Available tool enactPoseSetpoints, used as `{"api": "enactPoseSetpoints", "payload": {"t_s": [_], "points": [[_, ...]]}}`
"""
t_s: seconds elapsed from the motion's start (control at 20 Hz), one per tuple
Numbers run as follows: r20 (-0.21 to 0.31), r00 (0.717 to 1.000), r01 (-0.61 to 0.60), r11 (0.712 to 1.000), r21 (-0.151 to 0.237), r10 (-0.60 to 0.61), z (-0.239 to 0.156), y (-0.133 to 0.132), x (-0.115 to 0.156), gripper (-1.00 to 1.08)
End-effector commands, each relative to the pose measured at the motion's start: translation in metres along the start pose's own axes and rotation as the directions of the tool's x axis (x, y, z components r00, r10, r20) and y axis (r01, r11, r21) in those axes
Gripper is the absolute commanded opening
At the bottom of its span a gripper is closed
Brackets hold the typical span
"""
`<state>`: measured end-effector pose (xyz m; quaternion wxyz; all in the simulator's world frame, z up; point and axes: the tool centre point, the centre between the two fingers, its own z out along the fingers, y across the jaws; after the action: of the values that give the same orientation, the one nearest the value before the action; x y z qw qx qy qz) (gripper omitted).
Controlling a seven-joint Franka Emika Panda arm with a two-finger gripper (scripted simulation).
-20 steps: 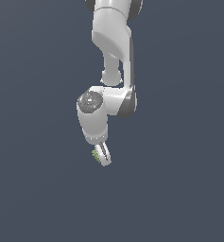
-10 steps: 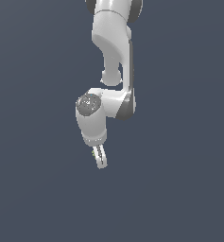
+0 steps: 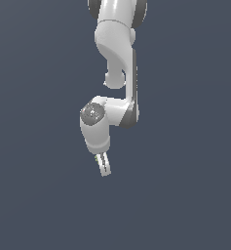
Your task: Pick up the object and move it to a goal position.
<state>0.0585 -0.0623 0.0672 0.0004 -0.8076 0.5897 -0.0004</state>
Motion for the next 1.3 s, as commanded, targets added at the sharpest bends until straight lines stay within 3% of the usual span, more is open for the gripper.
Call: {"api": "enactPoseSetpoints", "payload": {"t_s": [0.0,0.35,0.4,1.25], "points": [[0.000,1.000,-0.002,1.000,-0.001,0.002,0.014,0.001,0.000,1.00],[0.000,1.000,-0.002,1.000,-0.001,0.002,0.027,0.000,0.000,1.00],[0.000,1.000,-0.002,1.000,-0.001,0.002,0.027,0.000,0.000,-1.00],[0.000,1.000,-0.002,1.000,-0.001,0.002,0.022,0.002,-0.008,-1.00]]}}
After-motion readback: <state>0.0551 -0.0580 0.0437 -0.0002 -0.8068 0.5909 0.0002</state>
